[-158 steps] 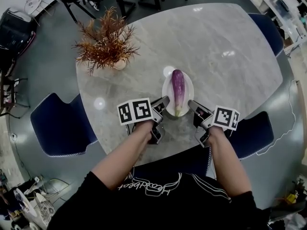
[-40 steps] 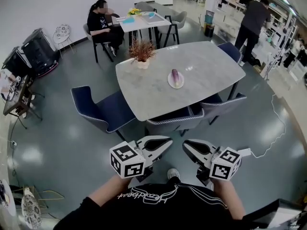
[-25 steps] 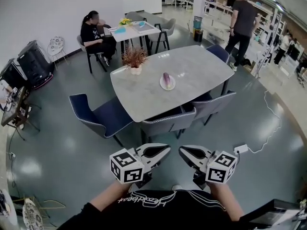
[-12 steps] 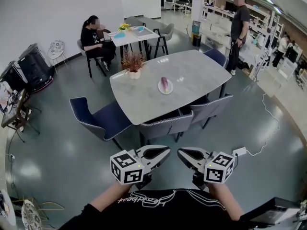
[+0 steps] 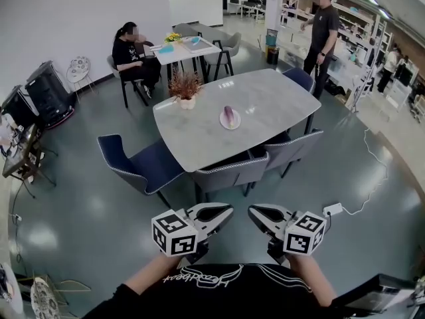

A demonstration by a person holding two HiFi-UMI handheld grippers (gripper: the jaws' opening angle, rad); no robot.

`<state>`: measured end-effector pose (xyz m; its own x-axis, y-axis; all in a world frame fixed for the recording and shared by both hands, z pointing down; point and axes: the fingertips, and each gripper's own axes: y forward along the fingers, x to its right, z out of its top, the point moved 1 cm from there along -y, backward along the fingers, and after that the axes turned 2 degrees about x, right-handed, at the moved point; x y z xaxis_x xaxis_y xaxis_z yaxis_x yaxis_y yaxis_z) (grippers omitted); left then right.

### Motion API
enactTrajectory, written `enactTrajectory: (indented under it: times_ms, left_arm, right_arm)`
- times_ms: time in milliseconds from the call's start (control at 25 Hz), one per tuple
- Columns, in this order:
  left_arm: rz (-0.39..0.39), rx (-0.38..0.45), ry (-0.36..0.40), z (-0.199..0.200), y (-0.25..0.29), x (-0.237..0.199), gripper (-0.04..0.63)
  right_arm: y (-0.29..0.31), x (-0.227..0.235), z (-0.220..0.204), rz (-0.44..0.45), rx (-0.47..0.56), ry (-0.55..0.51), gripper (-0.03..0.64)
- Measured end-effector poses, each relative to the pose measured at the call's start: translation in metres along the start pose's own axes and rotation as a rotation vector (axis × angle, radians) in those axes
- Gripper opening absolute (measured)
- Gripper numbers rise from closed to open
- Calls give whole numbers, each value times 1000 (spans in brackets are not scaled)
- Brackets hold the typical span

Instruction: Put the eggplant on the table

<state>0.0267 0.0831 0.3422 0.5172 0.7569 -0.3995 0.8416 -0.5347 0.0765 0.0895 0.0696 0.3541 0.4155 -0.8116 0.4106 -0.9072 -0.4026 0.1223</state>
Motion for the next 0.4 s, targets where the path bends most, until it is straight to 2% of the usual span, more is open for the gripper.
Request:
enactTrajectory:
  times_ms: [400]
  left_arm:
    - [22,-14,-20,-8,-1,-12,8]
  right_arm:
    - [1,10,-6,-10,20,34,6]
